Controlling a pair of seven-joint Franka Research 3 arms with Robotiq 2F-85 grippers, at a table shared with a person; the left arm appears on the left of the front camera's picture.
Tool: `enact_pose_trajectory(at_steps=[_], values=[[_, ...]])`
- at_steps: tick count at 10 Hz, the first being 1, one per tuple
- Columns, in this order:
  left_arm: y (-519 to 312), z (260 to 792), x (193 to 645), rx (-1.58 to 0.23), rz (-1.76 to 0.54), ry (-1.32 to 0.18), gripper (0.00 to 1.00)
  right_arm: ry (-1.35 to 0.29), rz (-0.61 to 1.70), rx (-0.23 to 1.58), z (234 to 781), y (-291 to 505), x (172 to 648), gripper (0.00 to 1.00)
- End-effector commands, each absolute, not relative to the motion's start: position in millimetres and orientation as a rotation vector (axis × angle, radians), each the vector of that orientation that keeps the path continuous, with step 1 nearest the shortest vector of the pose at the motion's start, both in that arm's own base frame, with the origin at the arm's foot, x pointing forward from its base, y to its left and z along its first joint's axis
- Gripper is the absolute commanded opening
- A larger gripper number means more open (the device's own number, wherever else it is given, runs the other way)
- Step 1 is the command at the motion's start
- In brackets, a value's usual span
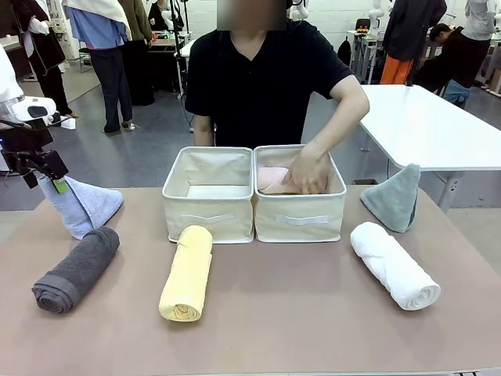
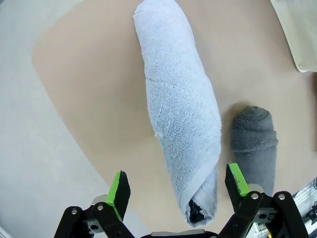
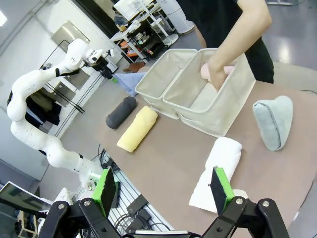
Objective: Sort the towels based on their folding style.
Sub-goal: Pick up one triangle-folded towel and place it in the left Fabric basket.
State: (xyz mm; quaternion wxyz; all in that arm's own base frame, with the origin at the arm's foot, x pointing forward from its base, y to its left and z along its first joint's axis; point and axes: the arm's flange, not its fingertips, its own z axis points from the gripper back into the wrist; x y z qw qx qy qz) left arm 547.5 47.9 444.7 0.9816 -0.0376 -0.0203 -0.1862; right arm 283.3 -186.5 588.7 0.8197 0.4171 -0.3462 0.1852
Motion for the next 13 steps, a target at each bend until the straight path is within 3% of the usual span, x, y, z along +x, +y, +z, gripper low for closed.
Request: enact_pose_trajectory(at_steps=[1, 5, 6, 7, 8, 9, 11, 12, 13], values=[[39.6, 438.1, 552.0, -0.069, -0.347, -0.05, 1.0, -0.733, 0.396, 0.896, 588.7, -186.8, 282.2, 1.0], [37.9, 427.4, 555.1, -0.099, -0.327, -0.043, 1.0, -0.733, 0.396, 0.896, 588.7, -186.8, 282.2, 1.0], [37.1, 428.0, 554.6, -0.121, -0.335, -0.049, 0.89, -0.733, 0.396, 0.896, 588.7, -186.8, 282.2, 1.0], [36.8, 429.7, 555.0, -0.127, -0.342, -0.05, 0.55, -0.733, 0.396, 0.896, 588.7, -186.8, 282.2, 1.0], [36.8, 430.8, 554.5, -0.132, -0.341, -0.056, 0.35, -0.733, 0.396, 0.896, 588.7, -186.8, 282.2, 1.0], [36.9, 431.8, 555.3, -0.137, -0.341, -0.061, 0.0, -0.733, 0.396, 0.896, 588.7, -186.8, 282.2, 1.0], [37.9, 433.0, 555.4, -0.139, -0.339, -0.066, 0.0, -0.733, 0.396, 0.896, 588.7, -186.8, 282.2, 1.0], [37.6, 433.5, 555.3, -0.142, -0.336, -0.066, 0.12, -0.733, 0.396, 0.896, 588.7, -186.8, 282.2, 1.0], [37.7, 433.6, 554.9, -0.143, -0.333, -0.066, 0.02, -0.733, 0.396, 0.896, 588.7, -186.8, 282.2, 1.0]])
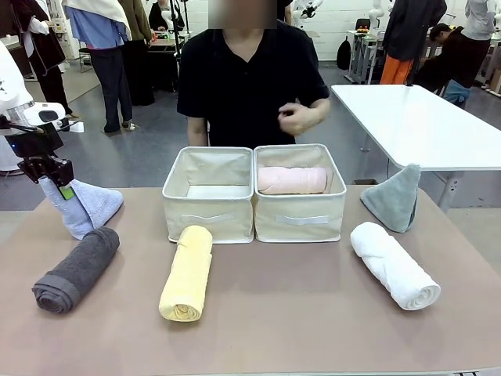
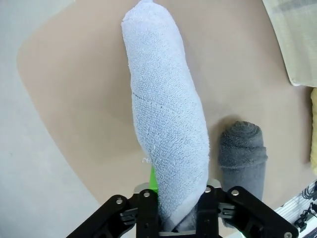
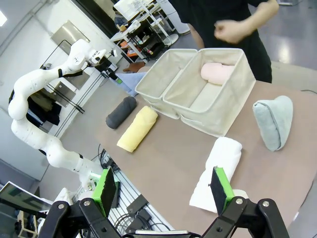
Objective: Sort the towels based on their folding style.
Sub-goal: Pick up one triangle-folded towel and place it in the left Fabric basket.
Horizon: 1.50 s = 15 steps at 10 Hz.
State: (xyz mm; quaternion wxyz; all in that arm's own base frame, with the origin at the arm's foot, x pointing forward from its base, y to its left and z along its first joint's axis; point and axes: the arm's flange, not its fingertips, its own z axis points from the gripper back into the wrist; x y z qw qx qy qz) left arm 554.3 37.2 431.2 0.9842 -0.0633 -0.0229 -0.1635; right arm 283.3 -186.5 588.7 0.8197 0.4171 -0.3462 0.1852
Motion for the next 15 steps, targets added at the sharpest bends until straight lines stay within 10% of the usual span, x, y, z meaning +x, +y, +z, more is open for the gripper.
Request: enact_pose_trajectory(at_steps=[1, 15], values=[[37.8, 433.9, 554.9, -0.144, -0.331, -0.065, 0.0, -0.733, 0.396, 0.896, 588.7, -186.8, 282.2, 1.0], [38.0, 678.2, 411.9, -0.125, -0.431, -0.139, 0.15, -0.733, 0.396, 0.896, 588.7, -186.8, 282.2, 1.0]])
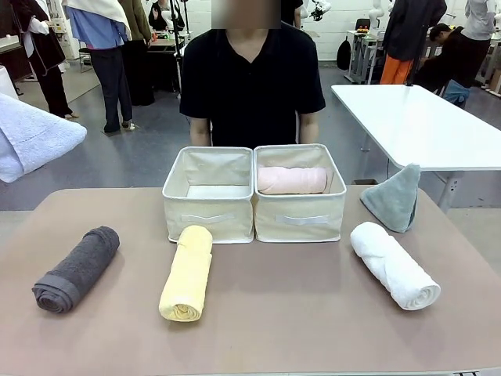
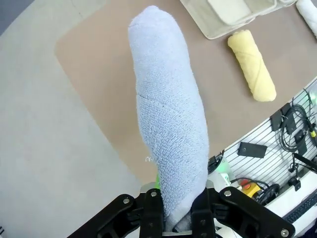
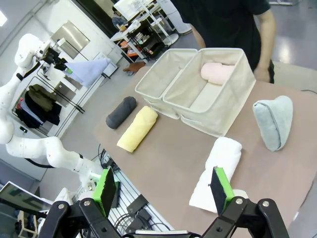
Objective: Sort the towels based on their folding style.
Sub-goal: Pick up one triangle-folded towel and place it in the left Fabric basket.
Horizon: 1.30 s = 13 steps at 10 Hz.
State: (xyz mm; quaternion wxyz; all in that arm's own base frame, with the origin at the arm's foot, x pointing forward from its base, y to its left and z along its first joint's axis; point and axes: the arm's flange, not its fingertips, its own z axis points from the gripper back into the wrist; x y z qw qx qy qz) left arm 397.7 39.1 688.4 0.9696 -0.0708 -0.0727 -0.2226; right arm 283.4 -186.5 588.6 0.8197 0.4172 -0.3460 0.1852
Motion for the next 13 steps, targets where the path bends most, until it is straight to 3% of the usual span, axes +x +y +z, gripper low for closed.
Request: enact_pose_trajectory(at_steps=[1, 3, 6, 9, 13], values=[[38.0, 678.2, 411.9, -0.125, -0.431, -0.139, 0.15, -0.733, 0.396, 0.896, 588.7, -186.8, 282.2, 1.0], [39.1, 684.0, 402.0, -0.141, -0.448, -0.138, 0.18, -0.733, 0.396, 0.896, 588.7, -186.8, 282.2, 1.0], [-13.7, 710.8, 381.8, -0.088, -0.807, -0.302, 0.18, -0.733, 0.396, 0.896, 588.7, -186.8, 282.2, 1.0], [-47.7, 704.9, 391.8, 0.028, -0.928, -0.207, 0.18, -0.733, 0.396, 0.896, 588.7, -186.8, 282.2, 1.0], [86.2, 729.9, 267.2, -0.002, -1.058, -0.034, 0.18, -0.733, 0.396, 0.896, 588.7, -186.8, 282.2, 1.0]])
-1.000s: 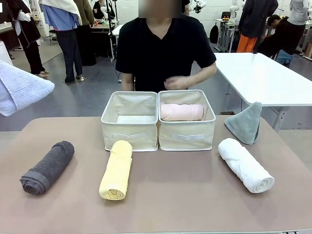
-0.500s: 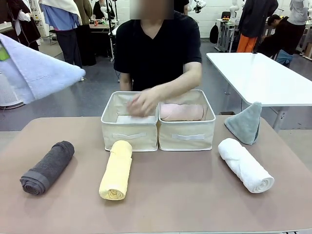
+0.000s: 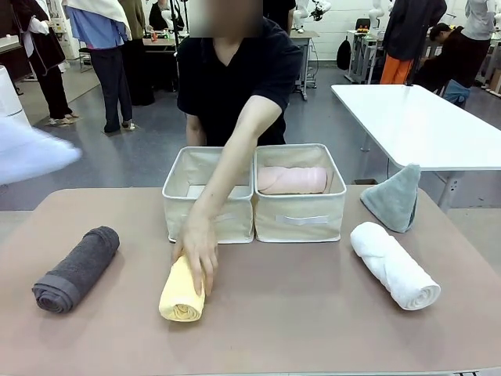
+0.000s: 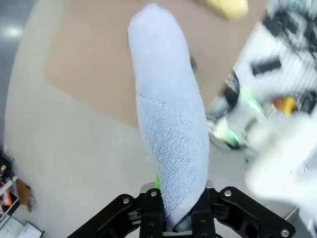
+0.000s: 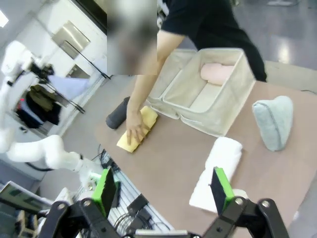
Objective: Sort the towels based on their folding style.
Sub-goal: Pick up one triangle-folded towel and place it in the left Fabric basket.
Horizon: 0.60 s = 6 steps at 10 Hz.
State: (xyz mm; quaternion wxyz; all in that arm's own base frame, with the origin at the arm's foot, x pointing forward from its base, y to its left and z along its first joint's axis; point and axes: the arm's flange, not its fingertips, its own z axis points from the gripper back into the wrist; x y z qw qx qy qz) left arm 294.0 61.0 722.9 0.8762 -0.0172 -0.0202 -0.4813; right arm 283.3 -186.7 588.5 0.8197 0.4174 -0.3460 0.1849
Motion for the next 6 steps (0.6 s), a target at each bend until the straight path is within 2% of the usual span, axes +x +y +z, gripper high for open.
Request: enact_pose_trajectory(at_steps=[1, 6], values=[[95.0, 726.2, 249.9, 0.012, -1.057, -0.034, 0.18, -0.733, 0.396, 0.896, 588.7, -186.8, 282.2, 1.0], [99.0, 722.8, 254.3, -0.016, -1.071, -0.04, 0.18, -0.733, 0.396, 0.896, 588.7, -186.8, 282.2, 1.0]])
